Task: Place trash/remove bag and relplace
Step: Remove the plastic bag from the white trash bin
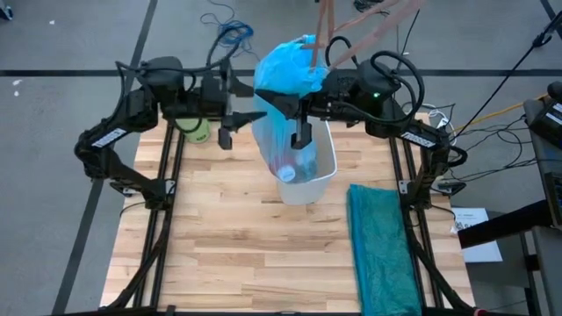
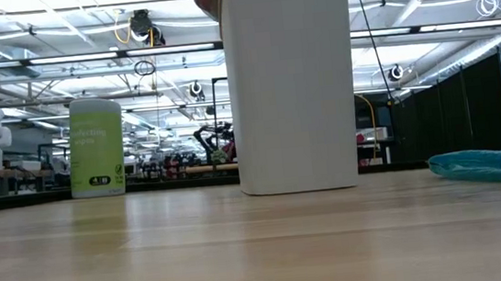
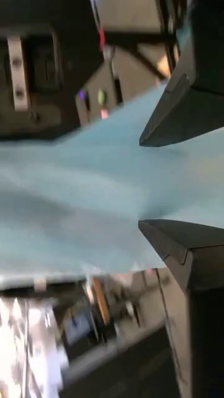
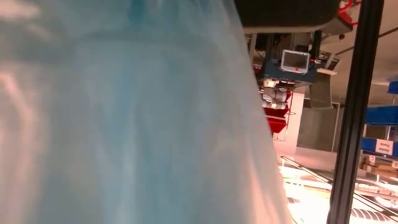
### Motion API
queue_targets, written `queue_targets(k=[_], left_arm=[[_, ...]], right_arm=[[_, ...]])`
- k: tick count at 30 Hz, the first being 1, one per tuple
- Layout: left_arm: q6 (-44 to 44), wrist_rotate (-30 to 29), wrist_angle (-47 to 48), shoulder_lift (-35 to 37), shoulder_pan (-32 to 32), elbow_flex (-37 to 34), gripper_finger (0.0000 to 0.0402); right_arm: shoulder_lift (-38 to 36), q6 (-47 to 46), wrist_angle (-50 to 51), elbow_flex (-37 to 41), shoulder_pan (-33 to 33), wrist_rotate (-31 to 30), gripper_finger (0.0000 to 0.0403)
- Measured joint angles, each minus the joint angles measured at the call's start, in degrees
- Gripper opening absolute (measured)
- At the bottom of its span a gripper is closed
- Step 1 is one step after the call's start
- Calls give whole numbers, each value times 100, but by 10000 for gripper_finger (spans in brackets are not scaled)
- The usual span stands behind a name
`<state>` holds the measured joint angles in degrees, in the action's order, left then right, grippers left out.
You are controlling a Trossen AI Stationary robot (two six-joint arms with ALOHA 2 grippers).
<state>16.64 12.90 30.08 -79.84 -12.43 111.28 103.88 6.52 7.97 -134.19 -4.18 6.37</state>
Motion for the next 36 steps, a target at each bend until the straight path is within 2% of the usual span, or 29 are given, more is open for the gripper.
queue_targets(k=[5, 8, 15, 20, 22, 24, 28, 29, 36], left_arm=[[-280, 930, -270, -199, -87, -6, 197], [-460, 1244, -641, -264, -120, -6, 197], [-494, 1427, -1224, -563, -129, -4, 197], [-432, 1393, -1231, -610, -229, -4, 193], [-430, 1214, -1231, -630, -229, -4, 178], [-402, 940, -1289, -726, -223, 2, 147], [-355, 849, -1405, -870, -249, 2, 37], [-330, 849, -1409, -883, -271, 2, 19], [-313, 686, -1359, -757, -343, -7, 2]], right_arm=[[-7, 10, 10, 0, 17, 0, 0], [-13, 12, 15, -26, 17, -1, 0], [-22, 2, 46, -44, 19, -20, 0], [-76, -33, 65, -44, 15, -38, 0], [-79, -65, 74, -46, 15, -25, 0], [-66, -76, 155, -46, 15, -24, 0], [-46, -85, 249, -46, 13, -26, 0], [-46, -87, 243, -46, 13, -26, 0], [-170, 81, 297, -46, 16, -127, 2]])
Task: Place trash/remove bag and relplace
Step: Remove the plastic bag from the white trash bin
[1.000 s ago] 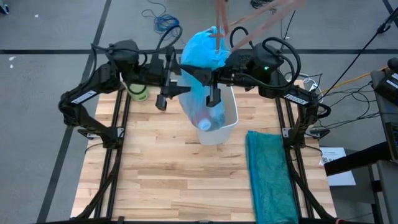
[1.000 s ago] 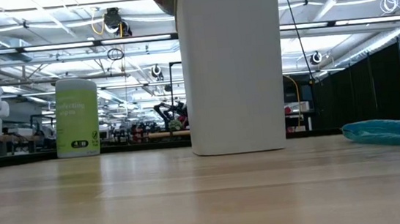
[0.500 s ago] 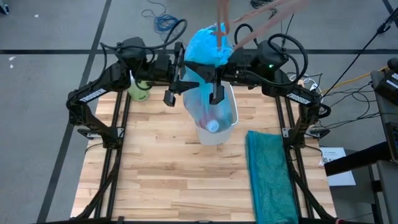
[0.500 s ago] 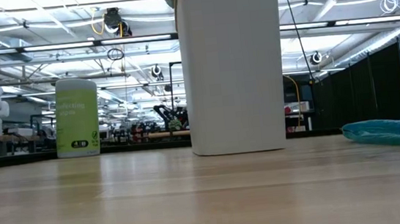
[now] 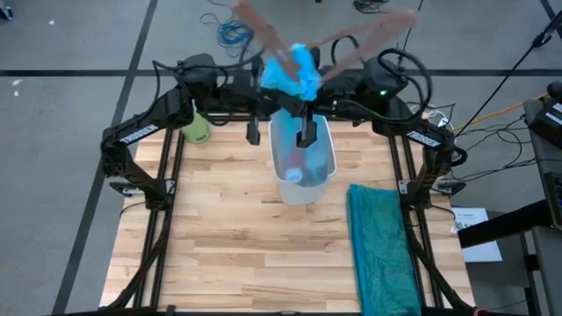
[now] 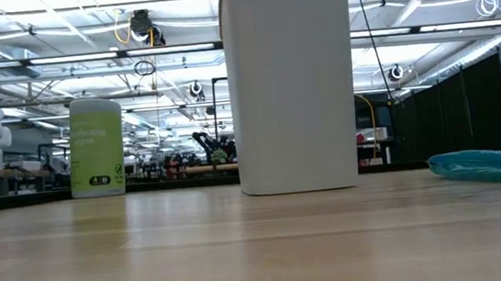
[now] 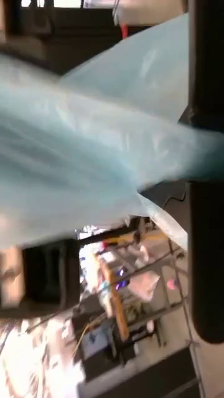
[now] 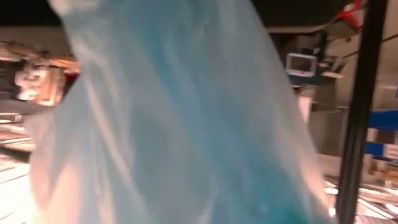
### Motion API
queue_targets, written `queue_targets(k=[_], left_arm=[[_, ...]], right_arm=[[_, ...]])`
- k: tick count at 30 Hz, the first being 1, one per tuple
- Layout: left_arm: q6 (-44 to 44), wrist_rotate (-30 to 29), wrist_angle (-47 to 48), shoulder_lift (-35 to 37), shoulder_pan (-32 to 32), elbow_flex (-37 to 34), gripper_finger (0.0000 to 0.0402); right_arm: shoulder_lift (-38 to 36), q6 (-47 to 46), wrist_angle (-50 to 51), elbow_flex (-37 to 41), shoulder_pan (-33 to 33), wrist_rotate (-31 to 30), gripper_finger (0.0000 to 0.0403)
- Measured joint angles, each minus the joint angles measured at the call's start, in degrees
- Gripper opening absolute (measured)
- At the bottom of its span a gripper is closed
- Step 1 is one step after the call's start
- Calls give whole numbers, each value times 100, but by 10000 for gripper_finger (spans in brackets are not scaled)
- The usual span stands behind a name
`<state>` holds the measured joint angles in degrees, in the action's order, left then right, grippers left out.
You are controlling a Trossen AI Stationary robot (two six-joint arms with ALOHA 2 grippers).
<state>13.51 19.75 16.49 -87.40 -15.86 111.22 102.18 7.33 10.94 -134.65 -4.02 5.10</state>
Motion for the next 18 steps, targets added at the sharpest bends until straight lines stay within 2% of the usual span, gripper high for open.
queue_targets(k=[6, 14, 18], left_arm=[[75, -142, -34, 485, -81, 2, 1], [95, -534, 435, 820, -238, 0, 1], [209, -783, 579, 959, -291, 0, 0]], right_arm=[[-149, 352, 85, -4, 1, -510, 45], [-138, 378, 127, -2, 1, -522, 151], [-152, 89, 293, -2, -6, -537, 208]])
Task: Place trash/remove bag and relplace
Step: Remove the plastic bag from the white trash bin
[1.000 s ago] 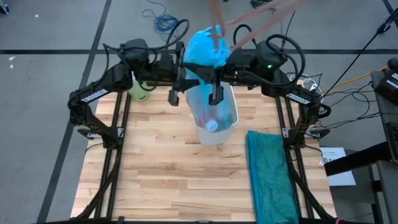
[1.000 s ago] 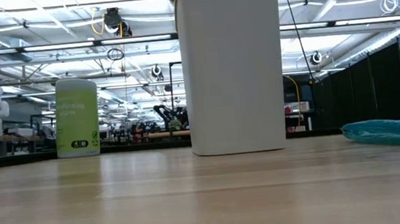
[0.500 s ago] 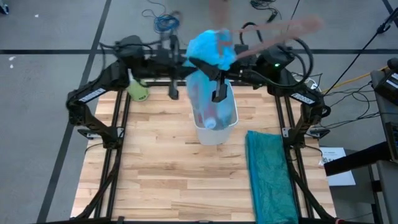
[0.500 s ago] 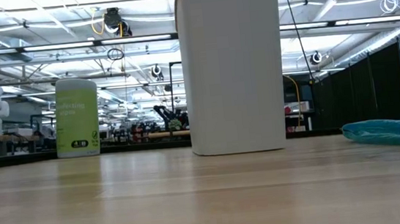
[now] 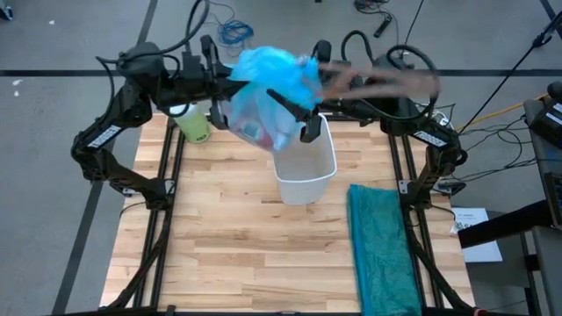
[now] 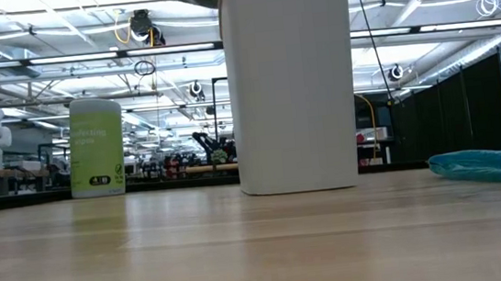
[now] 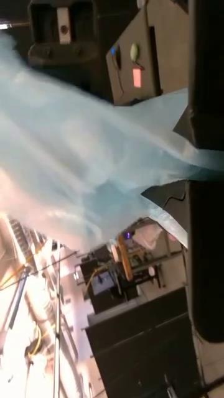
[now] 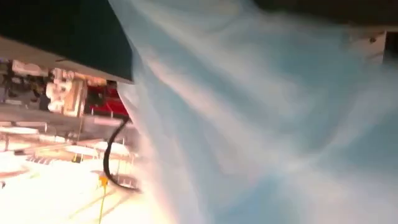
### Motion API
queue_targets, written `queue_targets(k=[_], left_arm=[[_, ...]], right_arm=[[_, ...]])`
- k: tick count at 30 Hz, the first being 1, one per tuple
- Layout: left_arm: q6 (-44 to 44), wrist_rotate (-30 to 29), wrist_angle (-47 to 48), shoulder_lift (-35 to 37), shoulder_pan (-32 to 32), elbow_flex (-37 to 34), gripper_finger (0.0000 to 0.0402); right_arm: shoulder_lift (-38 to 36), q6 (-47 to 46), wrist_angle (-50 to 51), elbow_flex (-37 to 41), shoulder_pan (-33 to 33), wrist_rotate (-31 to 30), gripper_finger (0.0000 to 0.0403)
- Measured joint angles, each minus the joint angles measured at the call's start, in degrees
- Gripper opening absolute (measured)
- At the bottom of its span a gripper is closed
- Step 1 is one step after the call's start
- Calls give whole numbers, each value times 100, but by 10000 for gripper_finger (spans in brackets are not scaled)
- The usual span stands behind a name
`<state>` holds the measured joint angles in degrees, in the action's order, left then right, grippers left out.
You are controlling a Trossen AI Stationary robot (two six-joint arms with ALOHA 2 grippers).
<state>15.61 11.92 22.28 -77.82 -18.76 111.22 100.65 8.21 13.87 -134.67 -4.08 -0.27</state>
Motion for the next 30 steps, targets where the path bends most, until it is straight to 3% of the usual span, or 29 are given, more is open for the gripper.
queue_targets(k=[8, 16, 20, 30], left_arm=[[15, -129, 80, 218, 0, 0, 0], [13, -393, 355, 602, 2, 0, 0], [13, -660, 744, 859, 2, 2, 0], [-359, -1095, 2639, 1265, 3, 2, 0]], right_arm=[[-159, 698, 696, 0, -41, -1319, 278], [-462, 795, 1390, 2, -36, -1348, 286], [-575, 921, 1856, 2, -41, -1652, 286], [-675, 946, 2140, 4, -41, -1963, 286]])
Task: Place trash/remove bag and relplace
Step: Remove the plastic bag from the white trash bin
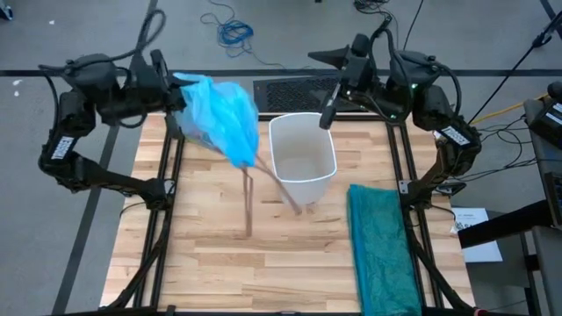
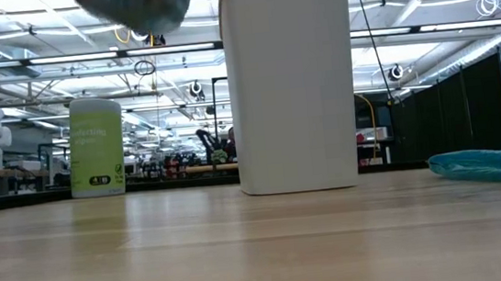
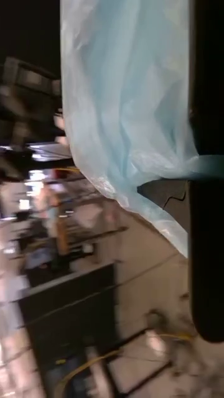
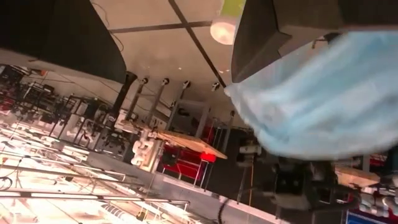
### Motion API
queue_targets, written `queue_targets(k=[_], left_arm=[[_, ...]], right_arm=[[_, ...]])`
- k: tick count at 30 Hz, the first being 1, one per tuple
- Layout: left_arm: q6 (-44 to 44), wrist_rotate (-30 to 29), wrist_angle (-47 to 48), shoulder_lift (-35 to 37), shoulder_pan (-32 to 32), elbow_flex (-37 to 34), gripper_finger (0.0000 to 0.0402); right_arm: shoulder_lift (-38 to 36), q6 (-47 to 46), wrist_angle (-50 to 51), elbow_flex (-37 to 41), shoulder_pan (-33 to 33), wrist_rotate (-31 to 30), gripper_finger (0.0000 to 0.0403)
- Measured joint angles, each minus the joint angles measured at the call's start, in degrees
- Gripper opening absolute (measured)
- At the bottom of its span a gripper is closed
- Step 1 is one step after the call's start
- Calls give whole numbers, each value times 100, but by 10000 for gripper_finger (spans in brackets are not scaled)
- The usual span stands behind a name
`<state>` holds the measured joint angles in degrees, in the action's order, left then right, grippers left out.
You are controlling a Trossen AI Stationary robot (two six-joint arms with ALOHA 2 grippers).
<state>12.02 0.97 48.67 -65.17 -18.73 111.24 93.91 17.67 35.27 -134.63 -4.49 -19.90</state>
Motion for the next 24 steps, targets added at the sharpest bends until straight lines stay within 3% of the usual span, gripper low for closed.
queue_targets(k=[6, 10, 16, 24], left_arm=[[-308, -399, 873, 45, 18, -170, 0], [-525, -975, 801, 185, 172, -745, 0], [-872, -1910, 336, 774, 326, -2272, 0], [-1627, -2687, -844, 2177, 355, -4640, 0]], right_arm=[[0, 0, 10, 0, 0, 0, 286], [2, -6, 31, 0, -2, 2, 286], [2, -46, 156, 0, -2, 29, 286], [2, -177, 350, 0, -4, 30, 286]])
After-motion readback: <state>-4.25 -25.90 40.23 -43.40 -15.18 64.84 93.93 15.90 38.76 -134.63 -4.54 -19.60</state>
